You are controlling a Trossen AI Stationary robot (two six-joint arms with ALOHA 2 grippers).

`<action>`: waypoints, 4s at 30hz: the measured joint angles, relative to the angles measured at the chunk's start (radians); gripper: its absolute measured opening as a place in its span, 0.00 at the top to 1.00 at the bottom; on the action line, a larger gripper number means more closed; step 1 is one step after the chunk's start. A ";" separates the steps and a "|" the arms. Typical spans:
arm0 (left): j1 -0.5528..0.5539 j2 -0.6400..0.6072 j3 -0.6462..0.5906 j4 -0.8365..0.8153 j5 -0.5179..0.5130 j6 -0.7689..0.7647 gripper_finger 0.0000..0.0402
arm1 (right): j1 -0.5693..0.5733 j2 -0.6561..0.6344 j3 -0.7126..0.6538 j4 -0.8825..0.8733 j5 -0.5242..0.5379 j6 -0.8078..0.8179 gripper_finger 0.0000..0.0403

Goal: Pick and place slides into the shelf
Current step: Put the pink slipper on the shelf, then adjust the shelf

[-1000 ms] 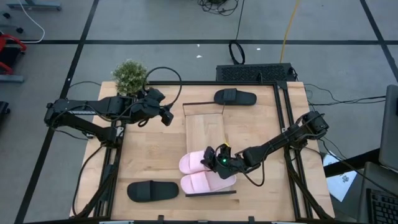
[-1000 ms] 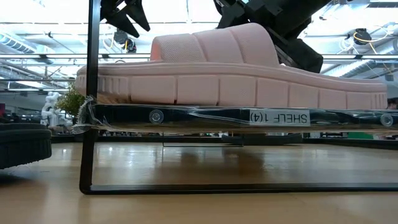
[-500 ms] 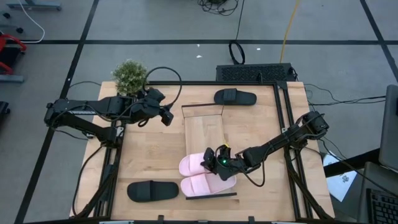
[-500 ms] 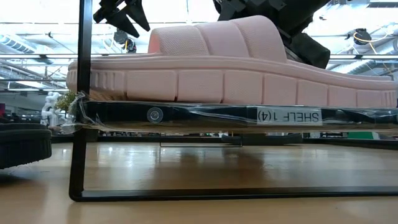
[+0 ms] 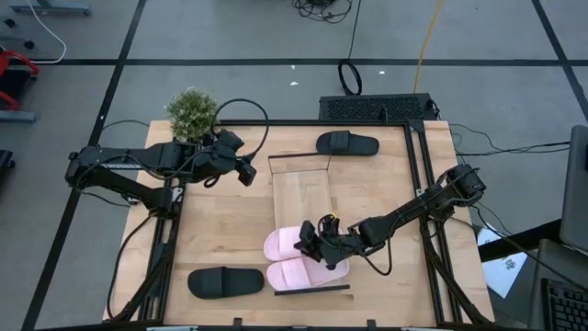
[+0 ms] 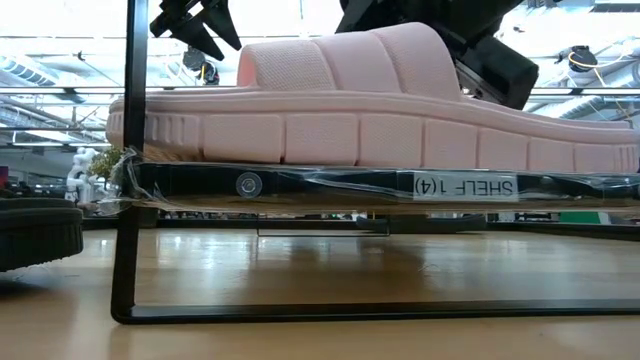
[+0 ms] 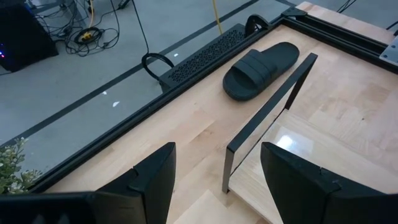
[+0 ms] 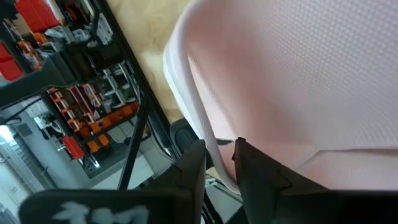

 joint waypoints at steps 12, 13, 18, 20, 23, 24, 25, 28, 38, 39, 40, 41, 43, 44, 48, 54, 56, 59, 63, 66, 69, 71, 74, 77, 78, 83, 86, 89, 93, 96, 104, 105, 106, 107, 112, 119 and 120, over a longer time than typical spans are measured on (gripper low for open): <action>0.000 0.000 0.000 0.000 0.003 0.000 0.43 | 0.001 0.000 0.000 0.007 -0.014 0.006 0.79; 0.000 0.000 0.000 0.000 0.003 0.000 0.43 | 0.001 0.000 0.000 0.007 -0.013 0.008 0.79; 0.000 0.000 0.000 0.000 0.003 0.003 0.43 | 0.001 0.000 0.000 0.007 -0.045 0.010 0.79; 0.000 0.000 0.000 0.000 0.003 0.003 0.43 | -0.002 0.000 0.000 0.007 -0.054 0.010 0.79; 0.000 0.000 0.000 0.000 0.003 0.003 0.43 | -0.003 0.000 0.000 0.000 -0.054 0.008 0.79; 0.000 0.000 0.000 0.000 0.003 0.003 0.43 | -0.003 0.000 0.000 0.000 -0.054 0.008 0.79; 0.000 0.000 0.000 0.000 0.003 0.003 0.43 | -0.003 0.000 0.000 0.000 -0.054 0.008 0.79; 0.000 0.000 0.000 0.000 0.003 0.003 0.43 | -0.003 0.000 0.000 0.000 -0.054 0.008 0.79; 0.000 0.000 0.000 0.000 0.003 0.001 0.43 | -0.004 0.000 0.000 0.000 -0.057 0.008 0.79; 0.000 0.000 0.000 0.000 0.003 0.000 0.43 | -0.004 0.000 0.000 0.000 -0.057 0.008 0.79; 0.000 0.000 0.000 0.000 0.003 0.000 0.43 | -0.004 0.000 0.000 -0.001 -0.057 0.008 0.79; 0.000 0.000 0.000 0.000 0.003 0.000 0.43 | -0.004 0.000 0.000 -0.001 -0.057 0.008 0.79; 0.000 0.000 0.000 0.000 0.003 0.000 0.43 | -0.004 0.000 0.000 -0.007 -0.057 0.008 0.79; 0.000 0.000 0.000 0.000 0.003 0.000 0.43 | -0.004 0.000 0.000 -0.011 -0.057 0.008 0.79; 0.000 0.000 0.000 0.000 0.003 0.000 0.43 | -0.004 -0.005 0.000 -0.028 -0.058 0.010 0.79; 0.000 0.000 0.000 0.000 0.004 0.000 0.43 | -0.004 -0.059 -0.034 -0.086 -0.058 0.014 0.79; 0.000 0.000 0.000 -0.001 0.004 0.000 0.43 | -0.004 -0.085 -0.047 -0.109 -0.058 0.015 0.79; 0.000 0.000 0.000 0.000 0.003 0.000 0.43 | -0.004 -0.121 -0.067 -0.147 -0.057 0.019 0.79; 0.000 0.000 0.000 0.000 0.003 -0.001 0.43 | -0.003 -0.171 -0.095 -0.216 -0.056 0.025 0.79; 0.000 0.000 0.000 -0.001 0.003 -0.015 0.43 | -0.004 -0.218 -0.102 -0.295 -0.056 0.017 0.79; 0.000 0.000 0.000 -0.002 0.004 -0.027 0.43 | -0.004 -0.271 -0.103 -0.423 -0.052 -0.012 0.79; 0.000 0.000 0.000 -0.002 0.004 -0.027 0.43 | -0.005 -0.305 -0.103 -0.497 -0.022 -0.046 0.79; 0.000 0.000 0.000 -0.003 0.005 -0.041 0.43 | -0.012 -0.355 -0.103 -0.598 0.065 -0.122 0.79; 0.000 0.000 0.000 -0.003 0.026 -0.054 0.43 | -0.034 -0.397 -0.103 -0.633 0.137 -0.276 0.79; 0.000 0.001 0.000 -0.003 0.036 -0.054 0.43 | -0.045 -0.409 -0.103 -0.630 0.156 -0.345 0.79; 0.000 0.037 0.000 0.001 0.085 -0.050 0.43 | -0.129 -0.463 -0.103 -0.625 0.163 -0.716 0.79; 0.000 0.072 0.000 0.007 0.097 -0.053 0.43 | -0.190 -0.491 -0.103 -0.625 0.163 -0.891 0.79; 0.000 0.115 0.000 0.018 0.118 -0.080 0.43 | -0.247 -0.514 -0.103 -0.627 0.163 -1.025 0.79; 0.000 0.155 0.000 0.025 0.121 -0.155 0.43 | -0.317 -0.548 -0.103 -0.682 0.163 -1.147 0.79; -0.007 0.175 0.000 0.029 0.160 -0.198 0.43 | -0.375 -0.570 -0.103 -0.746 0.163 -1.208 0.79; -0.084 0.176 0.000 0.034 0.246 -0.341 0.43 | -0.497 -0.634 -0.103 -0.812 0.160 -1.374 0.79; -0.095 0.173 0.000 0.036 0.241 -0.359 0.43 | -0.506 -0.642 -0.103 -0.811 0.160 -1.400 0.79; -0.103 0.172 0.000 0.039 0.238 -0.370 0.43 | -0.517 -0.650 -0.103 -0.810 0.160 -1.422 0.79; -0.110 0.172 0.000 0.040 0.237 -0.375 0.43 | -0.526 -0.656 -0.103 -0.810 0.160 -1.443 0.79; -0.112 0.226 -0.001 0.068 0.221 -0.356 0.43 | -0.572 -0.687 -0.103 -0.788 0.160 -1.517 0.79; -0.064 0.326 0.000 0.161 0.249 -0.253 0.43 | -0.593 -0.726 -0.103 -0.757 0.154 -1.594 0.79; -0.054 0.336 0.000 0.150 0.256 -0.253 0.43 | -0.593 -0.731 -0.103 -0.756 0.154 -1.597 0.79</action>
